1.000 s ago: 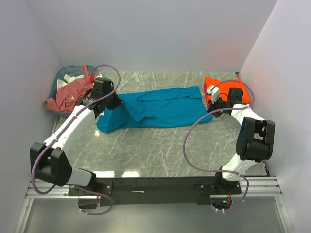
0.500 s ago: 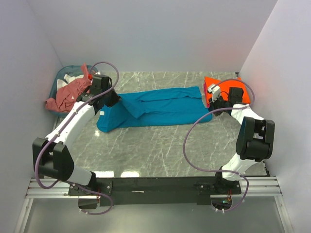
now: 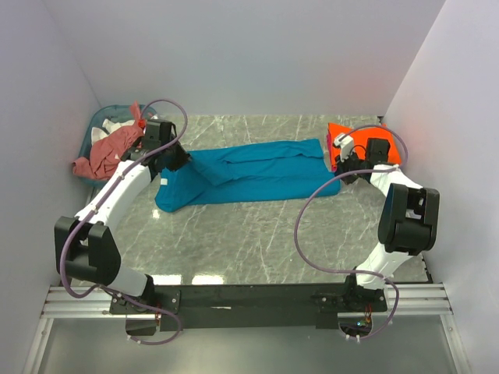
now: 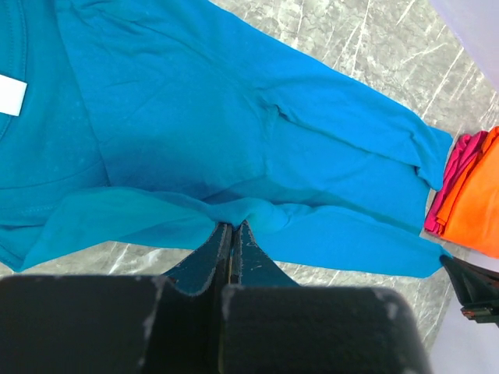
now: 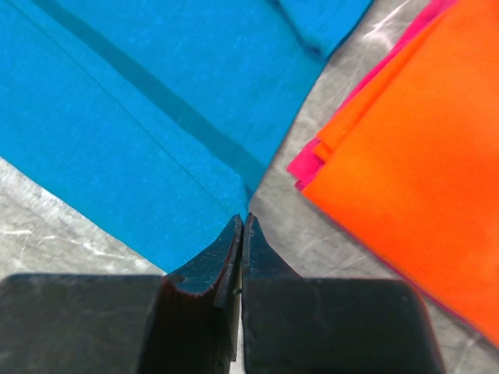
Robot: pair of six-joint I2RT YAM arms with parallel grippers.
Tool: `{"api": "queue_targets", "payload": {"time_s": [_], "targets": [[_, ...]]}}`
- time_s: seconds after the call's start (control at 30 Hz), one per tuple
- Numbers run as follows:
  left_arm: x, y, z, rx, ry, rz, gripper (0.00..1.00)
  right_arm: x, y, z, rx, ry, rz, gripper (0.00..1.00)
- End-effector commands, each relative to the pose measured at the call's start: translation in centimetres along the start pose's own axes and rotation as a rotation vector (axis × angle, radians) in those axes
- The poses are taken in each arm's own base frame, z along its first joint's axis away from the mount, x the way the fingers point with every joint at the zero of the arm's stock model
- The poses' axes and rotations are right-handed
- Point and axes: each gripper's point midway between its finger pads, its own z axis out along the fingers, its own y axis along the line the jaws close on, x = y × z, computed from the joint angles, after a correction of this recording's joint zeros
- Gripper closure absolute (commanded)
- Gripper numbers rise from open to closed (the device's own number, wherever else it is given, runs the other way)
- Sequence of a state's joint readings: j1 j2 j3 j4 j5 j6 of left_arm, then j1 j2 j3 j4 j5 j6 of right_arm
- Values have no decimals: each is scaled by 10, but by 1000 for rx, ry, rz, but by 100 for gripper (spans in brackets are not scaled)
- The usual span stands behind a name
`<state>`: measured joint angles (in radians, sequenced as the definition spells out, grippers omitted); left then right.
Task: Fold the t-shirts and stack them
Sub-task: Fold the tshirt
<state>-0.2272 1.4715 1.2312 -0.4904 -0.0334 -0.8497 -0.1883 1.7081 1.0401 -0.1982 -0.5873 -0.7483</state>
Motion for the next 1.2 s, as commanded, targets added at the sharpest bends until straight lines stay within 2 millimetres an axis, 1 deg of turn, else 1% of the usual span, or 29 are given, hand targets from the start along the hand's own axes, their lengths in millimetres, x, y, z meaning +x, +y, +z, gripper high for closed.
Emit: {"api": "queue_targets", "payload": {"time_s": [0.0,0.27,0.37,0.4,0.67,0.83,0.97,1.17], "targets": [[-18,-17,-8,60,-42,22,100,-17,-14,2,30,-20,-23,100],[-17,-16,-6,56,-31,25,100,-18,-15,9,29,3,-33,100],[-19,-15,-10,59,-43,18,100,-19,-15,11,30,8,-41,100],[-16,-13,-11,55,-41,18,100,-21,-15,12,30,8,-48,100],[-17,-3,-23,47,-60,4,100,-28,-15,19,46,27,-79,100],[-16,2,-27,44,-60,-6,100,-26,-16,25,54,57,-87,100],[-14,4,-29,48,-57,-6,100,-25,-17,29,62,72,-96,100],[-11,7,-26,41,-48,-4,100,-26,-18,33,71,86,-106,100]]}}
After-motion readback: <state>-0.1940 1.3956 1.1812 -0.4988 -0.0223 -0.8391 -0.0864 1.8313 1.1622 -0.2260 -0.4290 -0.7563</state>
